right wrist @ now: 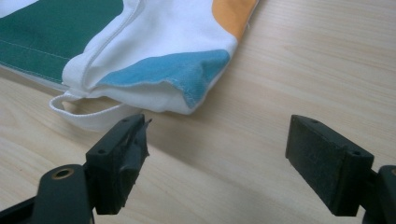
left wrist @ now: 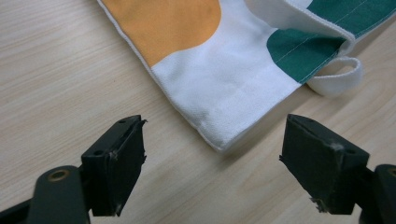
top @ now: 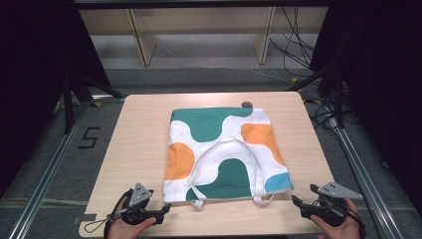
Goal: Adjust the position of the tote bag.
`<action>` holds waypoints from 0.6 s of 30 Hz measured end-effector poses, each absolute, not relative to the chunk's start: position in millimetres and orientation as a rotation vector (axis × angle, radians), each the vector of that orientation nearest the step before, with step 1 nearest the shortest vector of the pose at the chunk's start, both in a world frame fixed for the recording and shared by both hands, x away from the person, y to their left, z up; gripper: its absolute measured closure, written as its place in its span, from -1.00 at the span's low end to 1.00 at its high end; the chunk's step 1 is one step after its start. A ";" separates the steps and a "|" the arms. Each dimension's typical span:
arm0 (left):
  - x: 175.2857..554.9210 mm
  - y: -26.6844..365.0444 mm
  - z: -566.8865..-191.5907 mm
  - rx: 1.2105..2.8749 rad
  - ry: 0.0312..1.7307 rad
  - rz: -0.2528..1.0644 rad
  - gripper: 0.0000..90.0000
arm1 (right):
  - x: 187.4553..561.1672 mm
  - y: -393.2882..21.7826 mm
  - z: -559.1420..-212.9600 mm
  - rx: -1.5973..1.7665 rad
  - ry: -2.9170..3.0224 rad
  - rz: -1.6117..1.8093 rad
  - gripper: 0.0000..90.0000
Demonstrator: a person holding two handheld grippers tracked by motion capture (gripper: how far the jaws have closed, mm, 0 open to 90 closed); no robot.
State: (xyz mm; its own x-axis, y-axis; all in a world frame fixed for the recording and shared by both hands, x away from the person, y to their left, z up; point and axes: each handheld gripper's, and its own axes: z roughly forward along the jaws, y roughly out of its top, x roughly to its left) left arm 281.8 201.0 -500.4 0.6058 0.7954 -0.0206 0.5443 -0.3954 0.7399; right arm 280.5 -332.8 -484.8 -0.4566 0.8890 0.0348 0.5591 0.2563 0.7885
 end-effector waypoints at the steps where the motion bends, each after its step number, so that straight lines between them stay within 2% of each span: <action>1: 281.6 199.7 -501.8 2.087 1.065 0.432 -0.54 | 280.4 -332.9 -484.9 1.319 2.114 1.053 -0.52; 18: 284.3 197.5 -504.9 2.125 1.030 0.477 -0.56 | 280.9 -332.5 -486.1 1.309 2.114 1.029 -0.49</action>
State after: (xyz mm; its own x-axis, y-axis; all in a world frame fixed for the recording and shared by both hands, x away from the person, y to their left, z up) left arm 284.3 197.5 -504.9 0.6130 0.7899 0.0189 0.5249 -0.4250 0.7374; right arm 280.9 -332.5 -486.1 -0.4502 0.8928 0.0112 0.5598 0.2725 0.7825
